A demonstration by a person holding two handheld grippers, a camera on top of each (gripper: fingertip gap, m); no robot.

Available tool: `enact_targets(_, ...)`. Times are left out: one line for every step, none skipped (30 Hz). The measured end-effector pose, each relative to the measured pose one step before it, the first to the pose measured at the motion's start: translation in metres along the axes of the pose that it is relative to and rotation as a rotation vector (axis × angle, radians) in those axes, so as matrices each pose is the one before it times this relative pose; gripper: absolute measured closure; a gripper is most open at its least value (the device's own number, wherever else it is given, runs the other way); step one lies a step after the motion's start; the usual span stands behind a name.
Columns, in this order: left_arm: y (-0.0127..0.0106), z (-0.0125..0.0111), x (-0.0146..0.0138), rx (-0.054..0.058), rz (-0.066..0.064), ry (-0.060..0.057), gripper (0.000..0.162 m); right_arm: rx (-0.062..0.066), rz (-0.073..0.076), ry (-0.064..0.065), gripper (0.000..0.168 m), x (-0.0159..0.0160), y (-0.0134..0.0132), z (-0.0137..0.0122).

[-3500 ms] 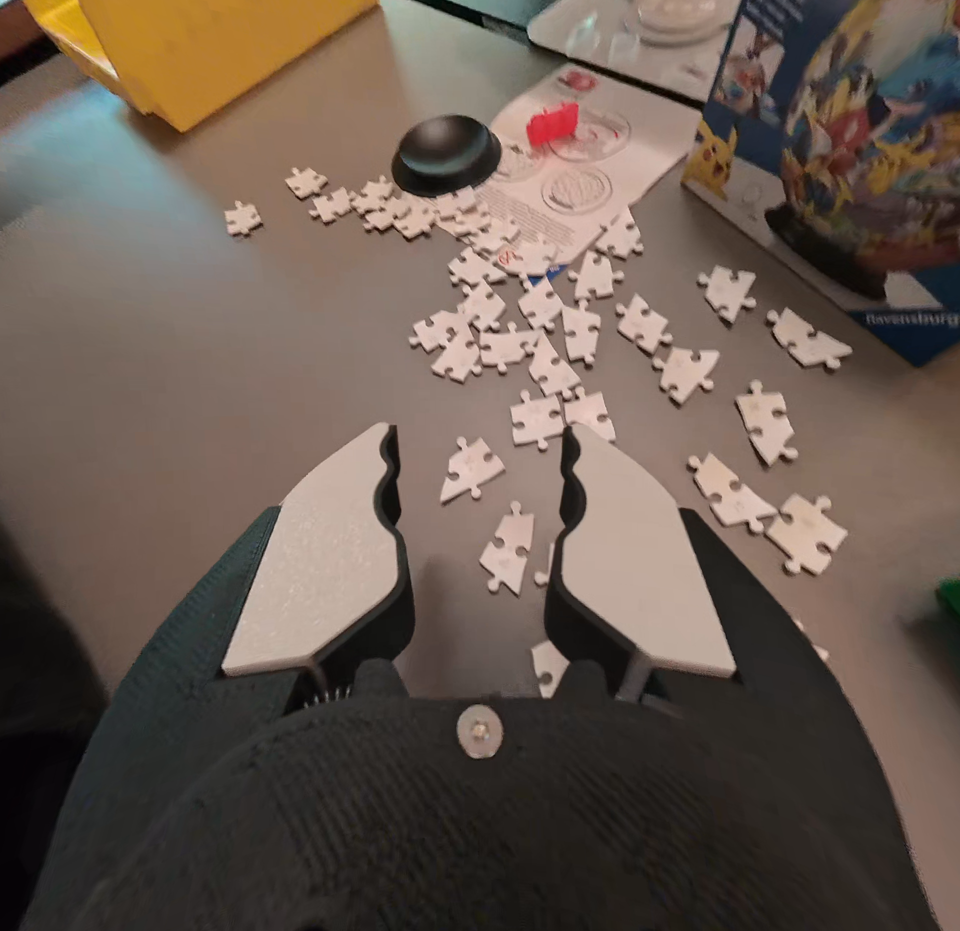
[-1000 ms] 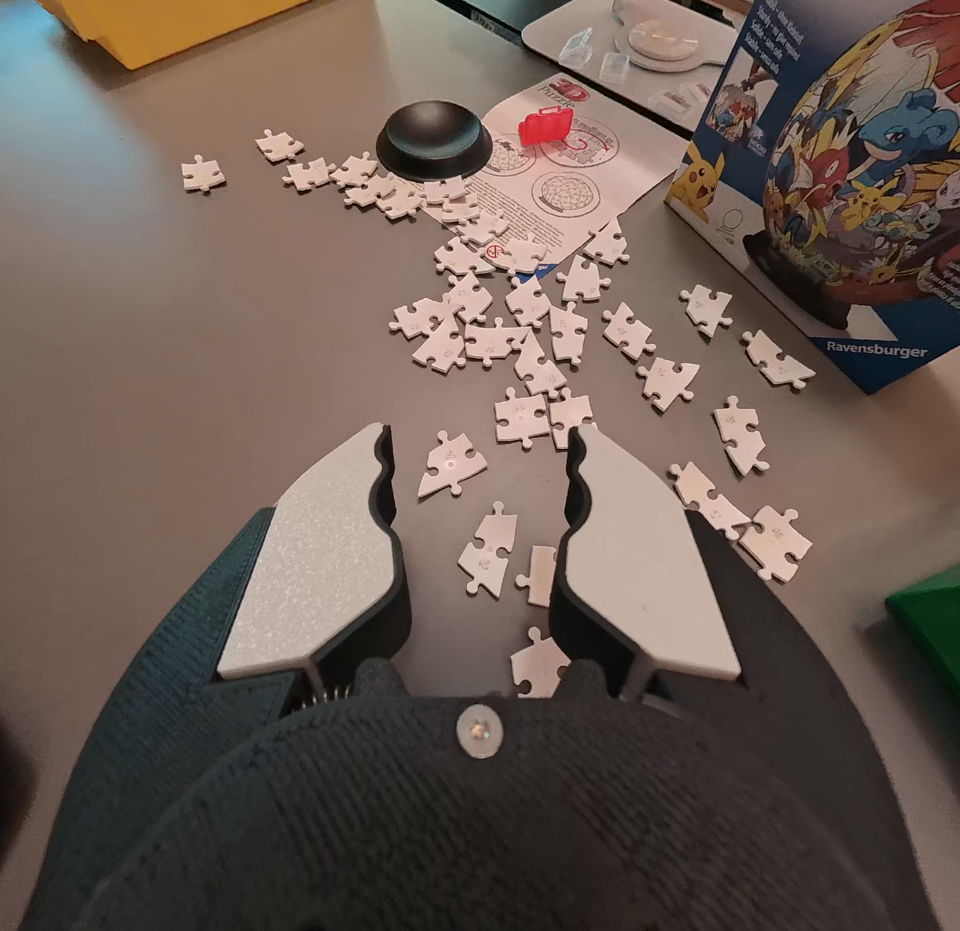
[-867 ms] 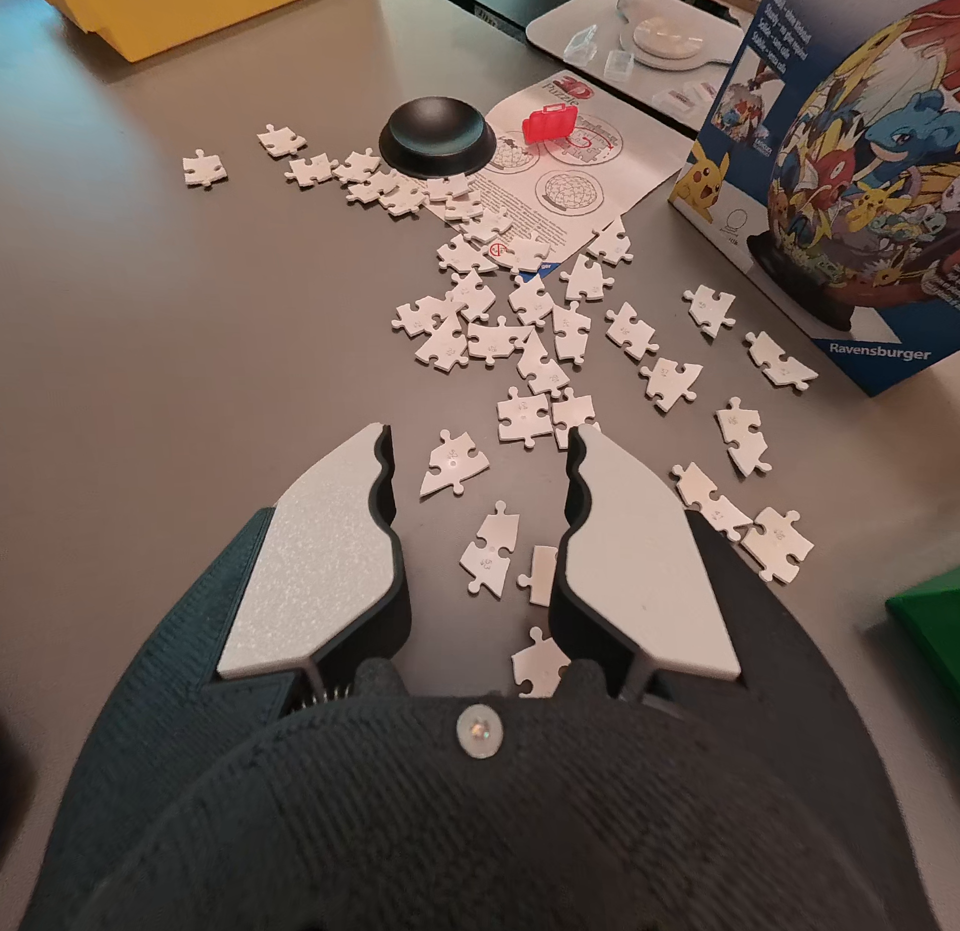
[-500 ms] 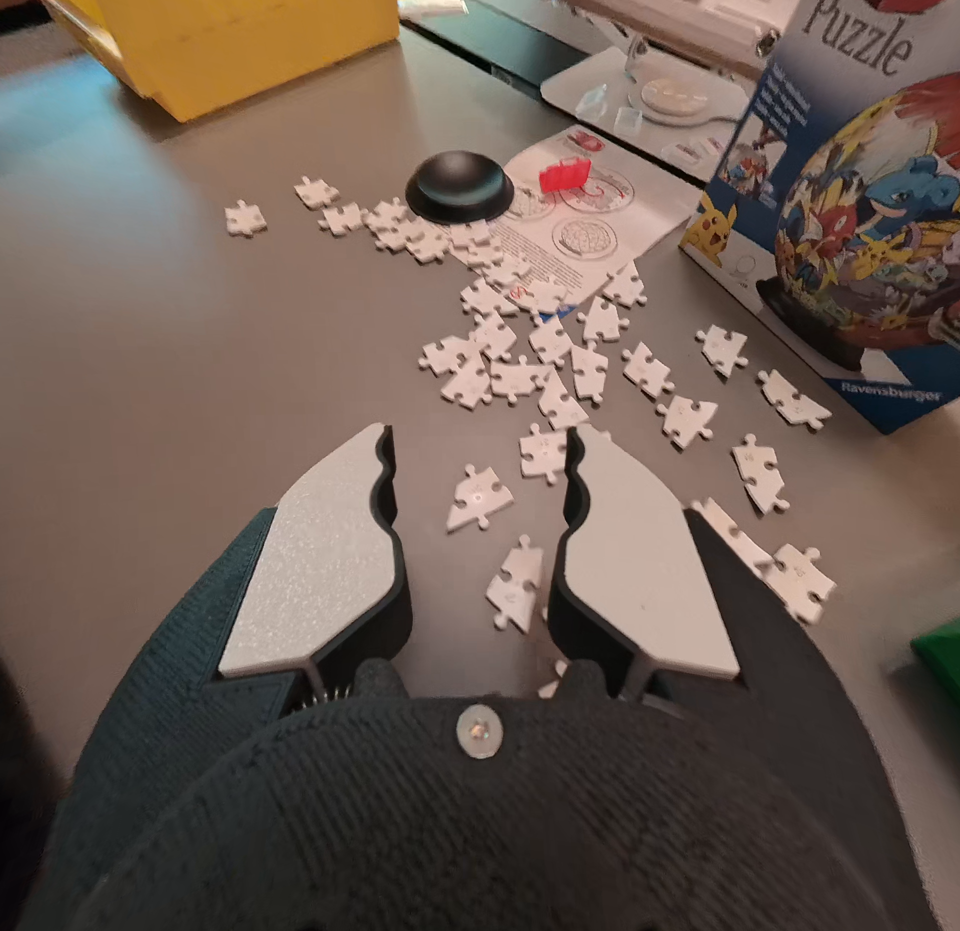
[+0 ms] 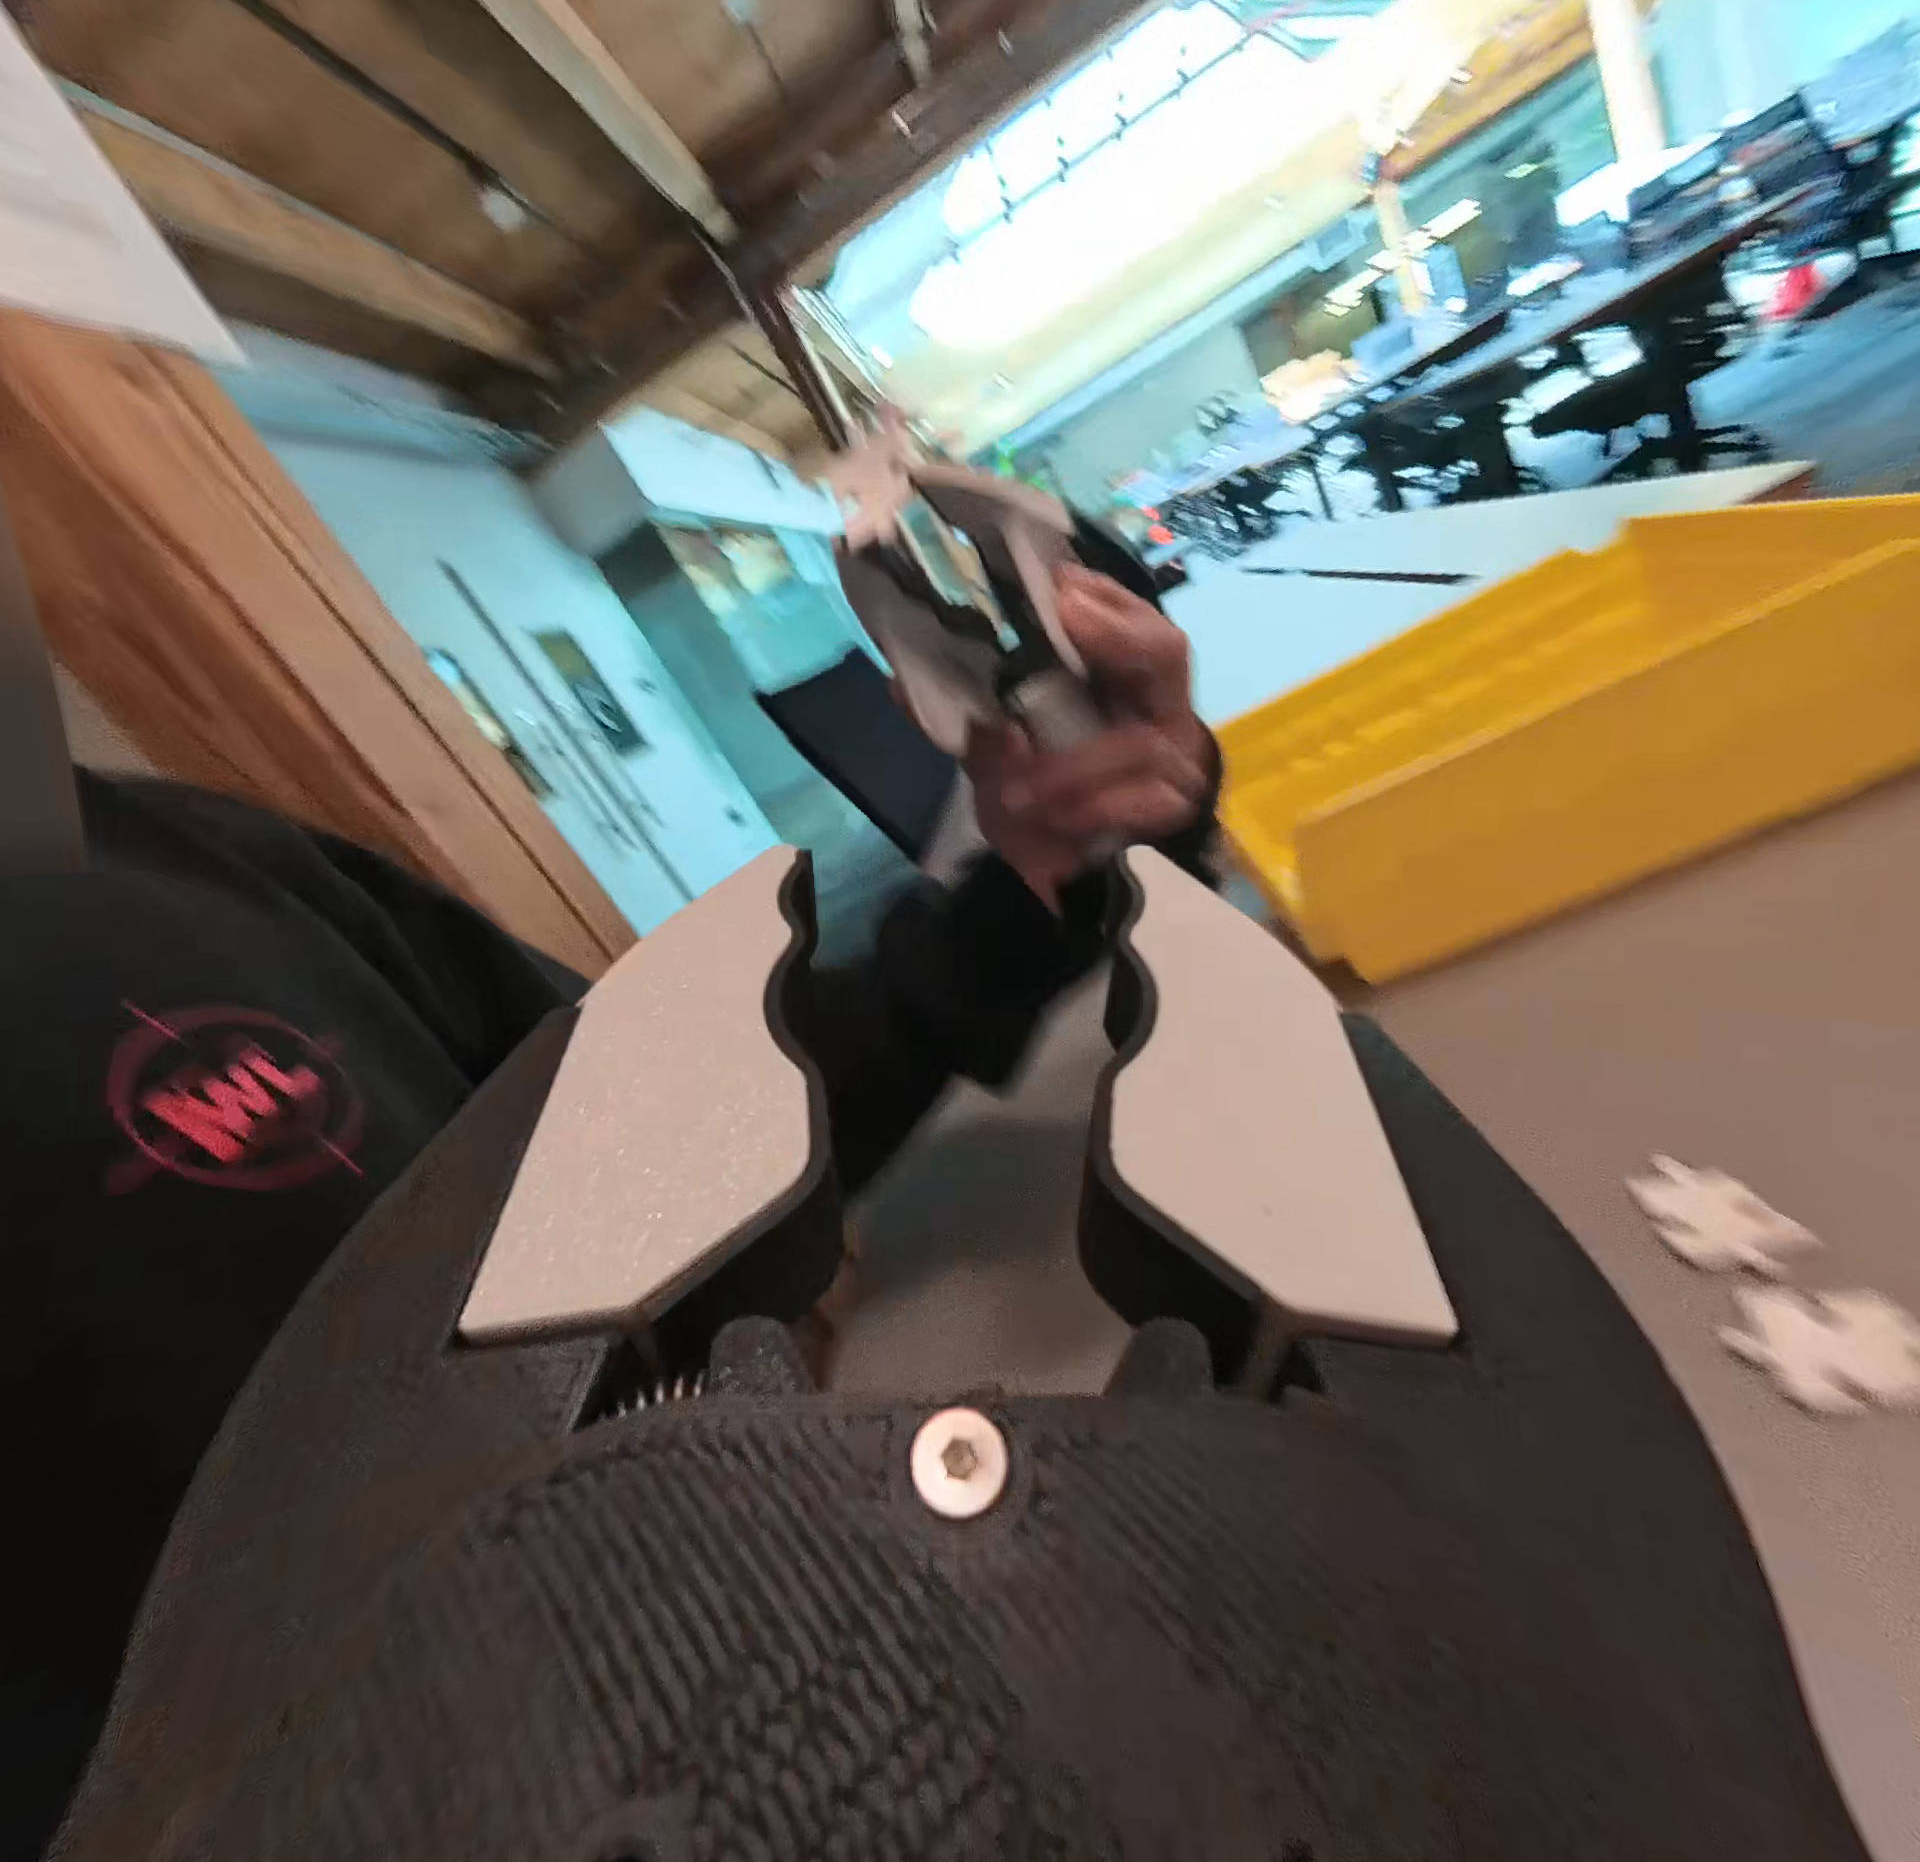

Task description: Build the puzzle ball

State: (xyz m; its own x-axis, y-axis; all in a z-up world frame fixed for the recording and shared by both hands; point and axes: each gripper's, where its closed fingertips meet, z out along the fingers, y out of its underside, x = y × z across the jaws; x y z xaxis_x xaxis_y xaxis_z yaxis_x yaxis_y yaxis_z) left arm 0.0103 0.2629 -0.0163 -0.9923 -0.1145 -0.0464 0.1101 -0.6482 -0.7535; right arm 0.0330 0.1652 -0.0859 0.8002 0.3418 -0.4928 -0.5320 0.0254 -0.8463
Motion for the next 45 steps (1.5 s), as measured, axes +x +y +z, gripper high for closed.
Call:
enact_targets(0.00757,0.00595,0.0026,0.0452,0.0026,0.0315,0.139,0.0348,0.0488,-0.0435,0.116,-0.00522,-0.00687,0.00831)
enact_targets(0.00908,0.00441,0.00155,0.0257,-0.0035,0.0279,0.139,0.0327,0.0462,-0.0406,0.117,-0.00464,-0.00539,0.0068)
enact_targets(0.00951,0.00321,-0.00054,0.0136,-0.007,0.0158,0.139,0.0224,0.0452,-0.0342,0.119,-0.00343,-0.00302,0.00532)
enact_targets(0.00884,0.00211,-0.00185,0.0094,-0.0084,0.0052,0.139,0.0134,0.0403,-0.0247,0.122,-0.00186,-0.00107,0.00385)
enact_targets(0.00811,0.00175,-0.0011,0.0065,-0.011,0.0087,0.139,0.011,0.0281,-0.0187,0.124,-0.00102,-0.00018,0.00257)
enact_targets(0.00732,0.00152,-0.00063,0.0031,-0.015,0.0102,0.139,0.0082,0.0209,-0.0067,0.126,0.00023,0.00087,0.00119)
enact_targets(0.00653,0.00145,-0.0008,-0.0001,-0.0142,0.0056,0.139,0.0045,0.0188,0.0018,0.126,0.00117,0.00143,0.00029)
enact_targets(0.00588,0.00153,-0.00001,-0.0028,-0.0103,0.0074,0.139,-0.0006,0.0157,0.0029,0.128,0.00141,0.00191,-0.00032)
enact_targets(0.00573,0.00128,0.00005,-0.008,-0.0088,0.0064,0.139,-0.0035,0.0172,0.0032,0.13,0.00152,0.00211,-0.00025)
enact_targets(0.00577,0.00109,-0.00064,-0.015,-0.0071,0.0021,0.139,-0.0016,0.0173,-0.0041,0.131,0.00056,0.00147,0.00003)
enact_targets(0.00535,0.0012,-0.00049,-0.0166,-0.0044,0.0021,0.139,0.0022,0.0169,-0.012,0.133,-0.0005,0.00072,0.00033)
enact_targets(0.00418,0.00135,-0.00054,-0.0133,-0.0031,0.0011,0.139,-0.0008,0.0166,-0.0084,0.136,-0.00002,0.00096,0.00034)
enact_targets(0.00323,0.00149,-0.00069,-0.0118,-0.0013,-0.0012,0.139,-0.0083,0.0113,0.0012,0.139,0.00152,0.00179,0.0002)
enact_targets(0.0028,0.00165,-0.00004,-0.0121,0.0009,0.0014,0.139,-0.0076,0.0059,0.0012,0.142,0.00147,0.00164,-0.00005)
enact_targets(0.00226,0.00146,0.00027,-0.0119,0.0016,0.0019,0.139,0.0027,0.0034,-0.0104,0.145,-0.00064,0.0,-0.00038)
enact_targets(0.00194,0.0009,-0.00053,-0.011,0.0016,-0.0054,0.139,0.0114,0.0045,-0.0301,0.154,-0.00403,-0.00151,-0.00093)
enact_targets(0.00117,-0.00003,-0.00108,-0.0078,0.0019,-0.0101,0.139,0.0076,0.005,-0.0248,0.163,-0.00371,-0.00186,-0.00114)
enact_targets(0.00108,-0.00073,-0.00116,-0.0084,-0.0008,-0.0125,0.139,-0.0084,-0.0078,0.0144,0.163,0.00183,0.00011,-0.00146)
enact_targets(0.00186,-0.00088,-0.00113,-0.0153,-0.0031,-0.0158,0.139,-0.0088,-0.016,0.0123,0.163,0.00131,-0.00028,-0.00227)
enact_targets(0.00268,-0.00086,-0.00127,-0.0216,-0.0011,-0.018,0.139,-0.011,-0.0096,0.016,0.165,0.00162,-0.00063,-0.00324)
enact_targets(0.00234,-0.00102,-0.00088,-0.0212,-0.0005,-0.0178,0.142,-0.007,-0.0093,0.0286,0.166,0.00324,-0.0016,-0.00433)
enact_targets(0.00131,-0.00099,-0.00093,-0.0181,-0.0005,-0.0181,0.151,-0.0306,-0.0186,0.0317,0.166,0.00398,0.00142,-0.00457)
enact_targets(0.00144,-0.00076,-0.00149,-0.0266,0.0012,-0.0223,0.153,-0.0459,-0.0264,0.0307,0.165,0.00351,0.00311,-0.00462)
enact_targets(0.00221,-0.0008,-0.0021,-0.0383,0.0024,-0.0268,0.15,-0.0466,-0.0348,0.0509,0.166,0.00559,0.00315,-0.00572)
enact_targets(0.00243,-0.00069,-0.0032,-0.0471,0.0026,-0.0353,0.144,-0.0551,-0.0508,0.0624,0.165,0.0068,0.00368,-0.00707)
enact_targets(0.00367,-0.00056,-0.00408,-0.0621,0.0032,-0.0415,0.136,-0.0817,-0.0556,0.0775,0.166,0.00935,0.00631,-0.00858)
enact_targets(0.00596,-0.00004,-0.00499,-0.0836,0.0023,-0.0467,0.13,-0.1005,-0.0592,0.0869,0.166,0.01133,0.00841,-0.0097)
enact_targets(0.00751,0.00073,-0.00551,-0.0999,0.0013,-0.0492,0.126,-0.0963,-0.0633,0.0879,0.166,0.01161,0.00811,-0.01008)
enact_targets(0.008,0.00181,-0.00545,-0.1066,-0.0019,-0.047,0.123,-0.0917,-0.0568,0.0682,0.166,0.00873,0.00832,-0.00897)
enact_targets(0.00767,0.00305,-0.00357,-0.1067,-0.0037,-0.0329,0.123,-0.0938,-0.0471,0.0352,0.166,0.00426,0.00938,-0.00687)
enact_targets(0.00624,0.00444,-0.00083,-0.096,-0.0024,-0.0149,0.125,-0.0794,-0.0399,0.0279,0.166,0.003,0.00792,-0.00447)
enact_targets(0.00438,0.006,-0.00033,-0.0804,-0.0013,-0.0138,0.128,-0.0755,-0.036,0.0316,0.166,0.00329,0.00786,-0.0024)
enact_targets(0.00338,0.00727,-0.00108,-0.0708,0.0004,-0.019,0.13,-0.075,-0.0353,0.0336,0.166,0.00321,0.00796,-0.00062)
enact_targets(0.00419,0.00815,-0.00004,-0.0709,0.0048,-0.0115,0.13,-0.0608,-0.0367,0.0265,0.166,0.00191,0.006,0.00036)
enact_targets(0.00614,0.00857,0.00139,-0.0779,0.01,-0.0014,0.132,-0.0275,-0.0276,0.0181,0.166,0.0006,0.00171,0.00082)
enact_targets(0.00691,0.00833,0.00209,-0.0776,0.0174,0.0033,0.132,-0.0048,-0.0087,-0.0046,0.166,-0.00206,-0.00109,0.00101)
enact_targets(0.00635,0.00748,0.00139,-0.0681,0.0231,-0.0009,0.132,-0.0032,-0.0015,-0.0221,0.166,-0.00399,-0.00048,0.00125)
enact_targets(0.00515,0.00644,-0.00137,-0.0552,0.0211,-0.0192,0.136,-0.002,-0.0042,-0.0019,0.166,-0.00126,0.00022,0.00086)
enact_targets(0.00327,0.00494,-0.00306,-0.0377,0.0172,-0.0288,0.143,-0.0061,-0.0027,0.0155,0.166,0.00106,0.00152,0.00047)
enact_targets(0.00142,0.00384,-0.00008,-0.019,0.0179,-0.0074,0.15,-0.015,-0.0001,0.0193,0.166,0.00203,0.00336,0.00026)
enact_targets(0.00054,0.00322,0.00281,-0.0064,0.014,0.0127,0.158,-0.0056,-0.0002,0.007,0.166,0.0006,0.00256,-0.00026)
enact_targets(0.00081,0.00277,0.0015,-0.0039,0.0028,0.0043,0.16,0.0047,0.0058,0.0044,0.166,0.0003,0.0019,-0.0002)
enact_targets(0.00082,0.00188,-0.00012,-0.0012,-0.0067,-0.0028,0.16,0.0129,0.0119,0.0004,0.166,-0.0001,0.001,-0.00015)
enact_targets(0.00022,0.00109,-0.00026,0.0052,-0.0107,0.0015,0.16,0.0211,0.0163,-0.0047,0.166,-0.00084,0.00041,-0.00028)
enact_targets(-0.0004,0.00064,-0.00129,0.011,-0.0116,-0.0028,0.161,0.0318,0.0199,0.0082,0.166,0.00128,-0.00096,-0.00123)
